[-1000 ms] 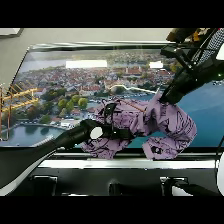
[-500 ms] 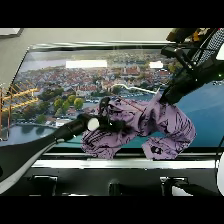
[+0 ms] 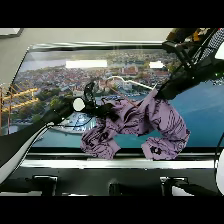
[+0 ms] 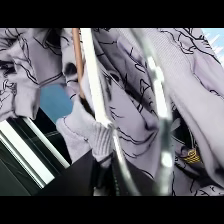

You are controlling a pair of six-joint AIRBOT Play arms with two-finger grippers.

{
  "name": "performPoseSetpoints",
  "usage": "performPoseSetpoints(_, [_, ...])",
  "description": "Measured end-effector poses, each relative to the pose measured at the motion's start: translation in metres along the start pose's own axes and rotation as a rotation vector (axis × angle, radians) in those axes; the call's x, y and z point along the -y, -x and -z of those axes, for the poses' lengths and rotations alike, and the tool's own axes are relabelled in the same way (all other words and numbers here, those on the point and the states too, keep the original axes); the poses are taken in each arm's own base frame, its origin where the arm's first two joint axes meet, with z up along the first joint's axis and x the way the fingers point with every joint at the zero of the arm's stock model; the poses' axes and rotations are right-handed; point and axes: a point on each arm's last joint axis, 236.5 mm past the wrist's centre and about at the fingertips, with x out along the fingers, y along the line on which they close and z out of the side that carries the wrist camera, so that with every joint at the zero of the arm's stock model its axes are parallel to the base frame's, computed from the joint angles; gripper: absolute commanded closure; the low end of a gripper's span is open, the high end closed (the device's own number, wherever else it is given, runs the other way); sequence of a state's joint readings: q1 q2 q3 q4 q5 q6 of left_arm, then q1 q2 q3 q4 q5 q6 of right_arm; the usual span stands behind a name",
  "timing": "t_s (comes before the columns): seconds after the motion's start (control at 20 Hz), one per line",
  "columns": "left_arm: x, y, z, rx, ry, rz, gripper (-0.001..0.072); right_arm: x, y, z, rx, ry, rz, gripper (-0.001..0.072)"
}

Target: Fold the clothes and pants, and hang the long-sleeved shirts on hangers.

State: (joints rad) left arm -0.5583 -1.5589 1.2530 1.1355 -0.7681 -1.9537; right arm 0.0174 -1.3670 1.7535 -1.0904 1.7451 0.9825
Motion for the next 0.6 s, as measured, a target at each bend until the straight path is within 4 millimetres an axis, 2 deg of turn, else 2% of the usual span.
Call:
performPoseSetpoints(0.1, [0.003,0.009,-0.003,0.005,-0.022,0.006,0.0222,0.001,-0.001,-0.002,0.006,-0.038,0.000,0.0667])
performPoseSetpoints(0.3, [0.025,0.050,-0.002,0.039,-0.124,0.014,0.0230,0.002,-0.002,-0.003,0.010,-0.119,0.000,0.0667])
performPoseSetpoints(0.4, [0.045,0.059,0.011,0.045,-0.163,0.030,0.0233,0.002,-0.002,-0.003,0.011,-0.141,0.000,0.0667])
performPoseSetpoints(0.5, [0.062,0.060,0.030,0.044,-0.208,0.022,0.0232,0.002,-0.002,-0.004,0.012,-0.157,0.001,0.0667])
performPoseSetpoints(0.6, [0.069,0.061,0.045,0.055,-0.243,-0.026,0.0231,0.002,-0.002,-0.004,0.013,-0.168,0.001,0.0667])
